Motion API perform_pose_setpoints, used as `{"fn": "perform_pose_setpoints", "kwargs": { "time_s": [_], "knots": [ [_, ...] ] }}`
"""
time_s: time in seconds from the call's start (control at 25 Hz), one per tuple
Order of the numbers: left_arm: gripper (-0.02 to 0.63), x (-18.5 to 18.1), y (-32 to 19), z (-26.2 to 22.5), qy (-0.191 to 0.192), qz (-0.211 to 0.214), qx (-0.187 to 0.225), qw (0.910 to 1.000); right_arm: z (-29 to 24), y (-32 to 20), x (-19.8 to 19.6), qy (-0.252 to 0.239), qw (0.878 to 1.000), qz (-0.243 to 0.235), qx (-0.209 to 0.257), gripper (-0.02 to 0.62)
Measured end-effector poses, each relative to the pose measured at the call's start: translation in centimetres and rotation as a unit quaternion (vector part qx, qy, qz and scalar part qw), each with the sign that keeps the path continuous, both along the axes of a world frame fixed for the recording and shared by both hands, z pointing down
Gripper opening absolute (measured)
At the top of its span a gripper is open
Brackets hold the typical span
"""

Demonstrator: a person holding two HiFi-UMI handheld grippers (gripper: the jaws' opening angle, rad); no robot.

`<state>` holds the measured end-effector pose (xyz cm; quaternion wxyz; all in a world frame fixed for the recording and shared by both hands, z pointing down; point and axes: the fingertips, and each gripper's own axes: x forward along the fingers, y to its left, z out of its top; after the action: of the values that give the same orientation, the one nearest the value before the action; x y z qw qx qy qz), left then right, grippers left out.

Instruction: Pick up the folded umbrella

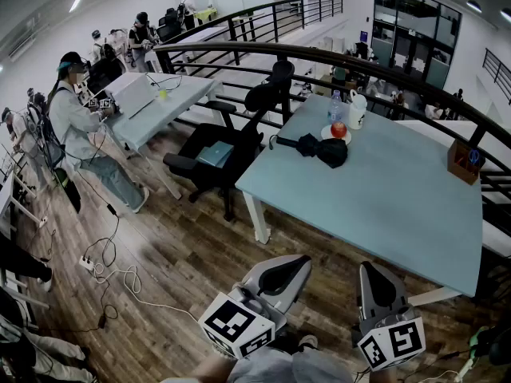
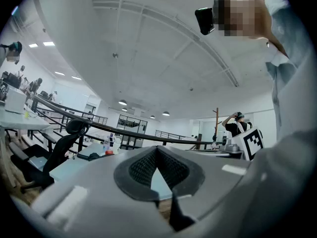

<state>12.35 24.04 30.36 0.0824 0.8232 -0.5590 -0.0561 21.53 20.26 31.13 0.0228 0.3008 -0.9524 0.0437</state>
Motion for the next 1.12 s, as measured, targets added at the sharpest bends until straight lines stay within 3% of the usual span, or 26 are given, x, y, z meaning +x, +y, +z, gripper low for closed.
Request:
{"fn": "perform_pose_setpoints", "kwargs": {
  "time_s": [1.12],
  "knots": [
    [0.005, -4.6, 1.1, -0.2, 0.001, 0.008, 0.015, 0.9999, 0.3, 1.6, -4.5, 0.022, 1.0, 0.012, 0.017, 0.0]
  ]
}}
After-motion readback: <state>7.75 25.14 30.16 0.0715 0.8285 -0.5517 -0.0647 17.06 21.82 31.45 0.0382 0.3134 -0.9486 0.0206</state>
